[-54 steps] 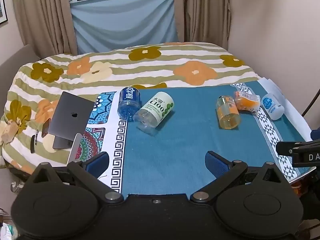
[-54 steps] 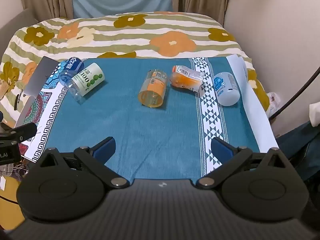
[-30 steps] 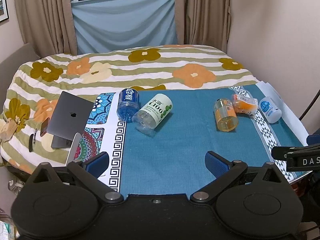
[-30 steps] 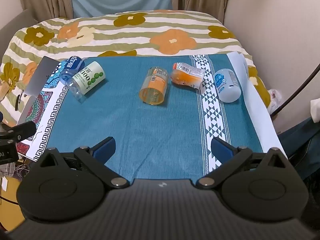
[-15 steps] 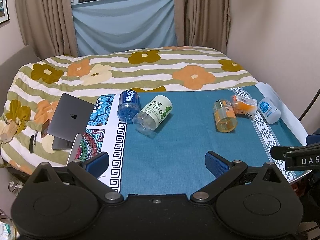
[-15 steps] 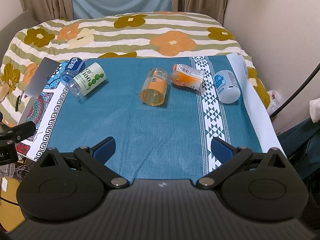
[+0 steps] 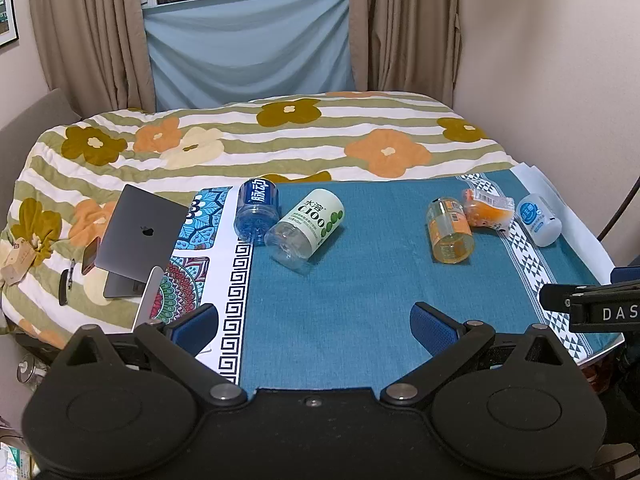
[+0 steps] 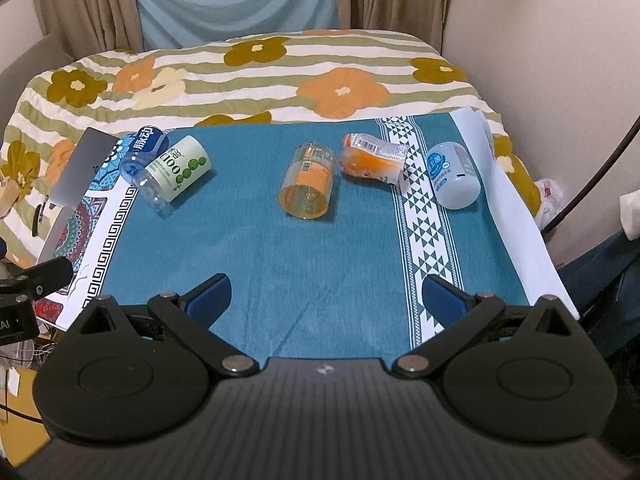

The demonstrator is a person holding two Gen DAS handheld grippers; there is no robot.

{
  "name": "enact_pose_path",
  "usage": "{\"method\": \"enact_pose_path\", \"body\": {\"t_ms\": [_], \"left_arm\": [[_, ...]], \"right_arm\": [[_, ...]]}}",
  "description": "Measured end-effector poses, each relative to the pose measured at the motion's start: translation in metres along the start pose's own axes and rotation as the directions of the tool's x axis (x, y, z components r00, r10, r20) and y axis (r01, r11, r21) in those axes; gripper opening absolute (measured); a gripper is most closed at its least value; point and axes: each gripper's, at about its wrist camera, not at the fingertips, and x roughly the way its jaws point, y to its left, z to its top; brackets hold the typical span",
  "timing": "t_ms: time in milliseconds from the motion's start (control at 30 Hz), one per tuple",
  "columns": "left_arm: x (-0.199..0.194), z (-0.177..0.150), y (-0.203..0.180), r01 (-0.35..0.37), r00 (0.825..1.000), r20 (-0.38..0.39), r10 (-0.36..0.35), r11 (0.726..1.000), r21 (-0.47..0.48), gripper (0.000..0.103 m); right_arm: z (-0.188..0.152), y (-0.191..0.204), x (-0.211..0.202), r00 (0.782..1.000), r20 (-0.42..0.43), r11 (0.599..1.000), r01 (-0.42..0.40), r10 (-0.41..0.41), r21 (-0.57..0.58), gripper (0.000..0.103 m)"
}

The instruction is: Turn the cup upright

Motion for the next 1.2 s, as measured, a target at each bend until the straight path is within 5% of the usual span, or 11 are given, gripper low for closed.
{"method": "enact_pose_path", "body": {"t_ms": [1200], "left_arm": [[0.0067,0.0032,-0.0031,0.001,1.0,-0.003,-0.001,1.0,0.01,0.103]], "right_arm": [[0.0011,0.0027,0.0027,1.0,0.019,1.0,-0.014,0.014,-0.002,0.103]]}}
